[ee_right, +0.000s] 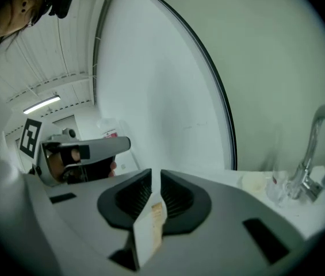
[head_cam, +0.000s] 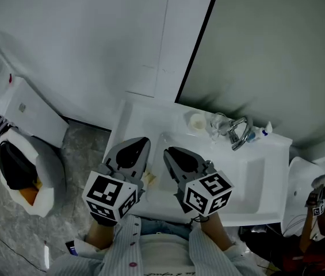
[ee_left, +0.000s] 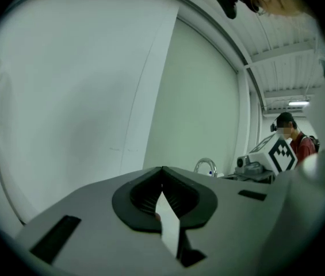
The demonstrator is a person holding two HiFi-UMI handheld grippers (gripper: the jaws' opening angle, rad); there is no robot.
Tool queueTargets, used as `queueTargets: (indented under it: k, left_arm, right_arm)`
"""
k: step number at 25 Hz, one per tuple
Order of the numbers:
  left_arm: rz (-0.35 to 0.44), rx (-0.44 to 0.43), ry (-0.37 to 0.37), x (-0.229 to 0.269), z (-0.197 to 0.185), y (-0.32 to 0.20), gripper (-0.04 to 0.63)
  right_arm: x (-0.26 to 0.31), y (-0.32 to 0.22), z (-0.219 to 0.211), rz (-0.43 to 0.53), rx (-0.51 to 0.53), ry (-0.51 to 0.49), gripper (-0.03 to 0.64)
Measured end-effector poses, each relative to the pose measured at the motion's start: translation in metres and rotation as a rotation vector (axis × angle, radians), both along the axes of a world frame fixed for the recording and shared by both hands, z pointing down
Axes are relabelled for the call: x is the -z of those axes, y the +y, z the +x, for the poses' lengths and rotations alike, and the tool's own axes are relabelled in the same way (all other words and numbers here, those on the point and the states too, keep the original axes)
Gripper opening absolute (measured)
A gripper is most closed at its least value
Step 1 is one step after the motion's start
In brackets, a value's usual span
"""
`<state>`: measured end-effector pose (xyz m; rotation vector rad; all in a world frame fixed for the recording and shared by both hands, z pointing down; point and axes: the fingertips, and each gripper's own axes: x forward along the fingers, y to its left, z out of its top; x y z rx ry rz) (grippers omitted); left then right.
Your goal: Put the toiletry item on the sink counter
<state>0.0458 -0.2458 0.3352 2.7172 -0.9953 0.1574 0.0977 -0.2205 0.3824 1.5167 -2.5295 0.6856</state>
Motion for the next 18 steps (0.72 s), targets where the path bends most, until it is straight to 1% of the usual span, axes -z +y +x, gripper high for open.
queueTargets:
  k: [4, 6, 9, 11, 14, 18]
  left_arm:
    - [0.026, -0.044, 0.024, 0.018, 0.014, 0.005, 0.017]
    - [0.045, -0.066, 0.04, 0.029, 0.02, 0.009, 0.017]
    - [0.06, -0.095, 0.076, 0.046, 0.027, 0.012, 0.017]
    - [0.066, -0.109, 0.098, 0.055, 0.029, 0.014, 0.017]
    - [0.083, -0.128, 0.112, 0.065, 0.034, 0.018, 0.017]
    - [0.088, -0.171, 0.117, 0.069, 0.046, 0.024, 0.017]
  right_arm:
    - [0.038, 0.003, 0.008, 0.077, 0.002, -0.01, 0.031]
    - [0.055, 0.005, 0.015, 0.117, 0.002, -0.017, 0.027]
    - [0.077, 0.008, 0.025, 0.167, -0.012, 0.003, 0.015]
    - [0.086, 0.011, 0.031, 0.186, -0.021, 0.021, 0.011]
    - [0.096, 0.016, 0.039, 0.208, -0.042, 0.041, 0.009]
    - [0.097, 0.021, 0.049, 0.21, -0.067, 0.035, 0.009]
